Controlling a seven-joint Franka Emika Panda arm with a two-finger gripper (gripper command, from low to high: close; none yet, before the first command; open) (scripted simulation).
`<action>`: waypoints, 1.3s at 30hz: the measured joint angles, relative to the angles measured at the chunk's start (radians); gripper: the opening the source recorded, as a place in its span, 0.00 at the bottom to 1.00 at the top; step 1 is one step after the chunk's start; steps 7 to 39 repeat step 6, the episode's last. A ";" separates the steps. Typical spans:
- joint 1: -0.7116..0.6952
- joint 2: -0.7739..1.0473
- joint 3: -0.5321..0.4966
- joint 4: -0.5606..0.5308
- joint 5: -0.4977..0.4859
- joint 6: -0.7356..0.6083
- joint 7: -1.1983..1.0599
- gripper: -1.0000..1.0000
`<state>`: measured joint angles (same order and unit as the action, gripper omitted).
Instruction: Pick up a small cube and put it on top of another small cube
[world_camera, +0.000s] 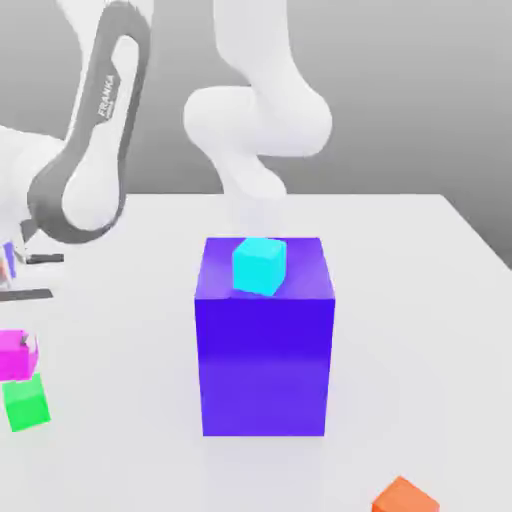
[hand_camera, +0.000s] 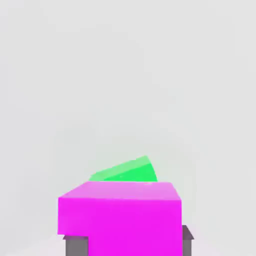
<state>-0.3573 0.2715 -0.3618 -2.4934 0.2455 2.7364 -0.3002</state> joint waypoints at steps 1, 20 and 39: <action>-0.012 0.018 0.014 0.001 0.014 0.016 -0.011 1.00; -0.012 0.018 0.014 0.001 0.014 0.016 -0.011 1.00; -0.012 0.018 0.014 0.001 0.014 0.016 -0.011 1.00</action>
